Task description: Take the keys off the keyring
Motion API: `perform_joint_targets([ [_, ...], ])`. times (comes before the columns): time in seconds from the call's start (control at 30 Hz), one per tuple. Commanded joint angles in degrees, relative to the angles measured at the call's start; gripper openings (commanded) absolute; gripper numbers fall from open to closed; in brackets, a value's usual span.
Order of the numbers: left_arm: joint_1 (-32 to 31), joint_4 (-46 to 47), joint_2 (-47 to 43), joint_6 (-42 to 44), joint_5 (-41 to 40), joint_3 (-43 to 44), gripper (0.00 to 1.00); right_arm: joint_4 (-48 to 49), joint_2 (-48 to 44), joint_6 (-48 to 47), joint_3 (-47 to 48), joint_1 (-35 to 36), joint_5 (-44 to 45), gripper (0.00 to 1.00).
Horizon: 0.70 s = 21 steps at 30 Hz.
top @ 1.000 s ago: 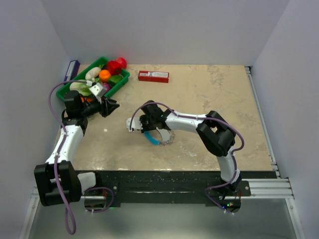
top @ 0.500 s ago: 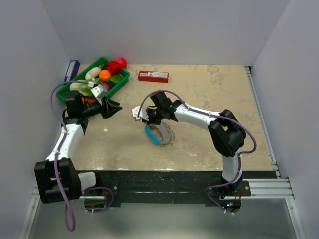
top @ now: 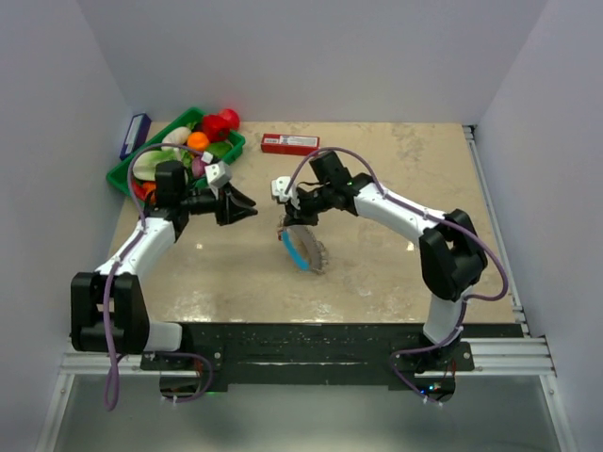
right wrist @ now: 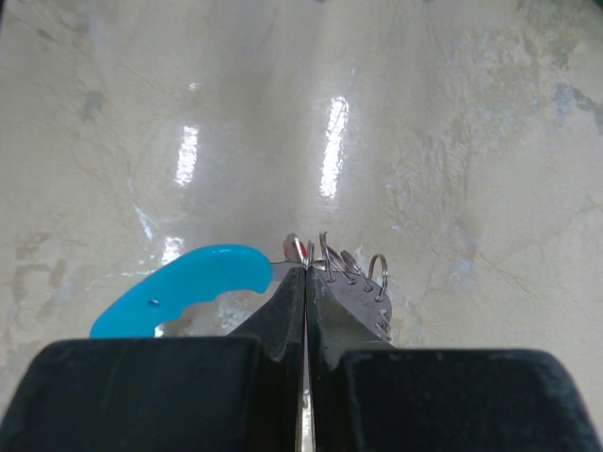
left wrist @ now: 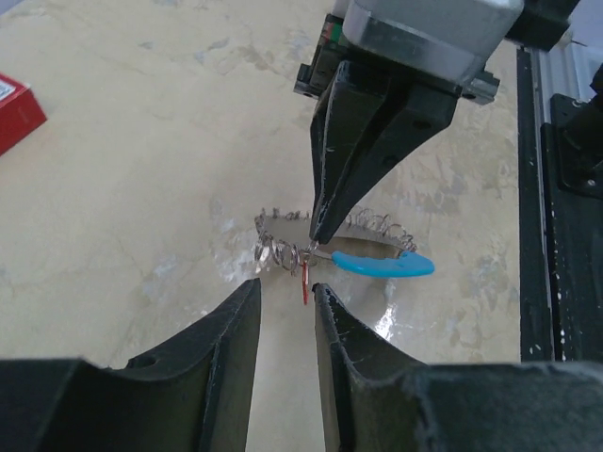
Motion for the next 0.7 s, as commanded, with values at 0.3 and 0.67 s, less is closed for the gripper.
perform_joint_targets([
  [0.3, -7.2, 6.4, 0.5, -3.0, 5.2, 6.0, 0.35, -7.2, -13.0, -2.8, 1.2, -4.4, -12.4, 0.00],
  [0.67, -11.8, 5.6, -3.2, -3.3, 3.8, 6.3, 0.34, -2.4, -16.6, 2.4, -1.8, -5.8, -13.9, 0.00],
])
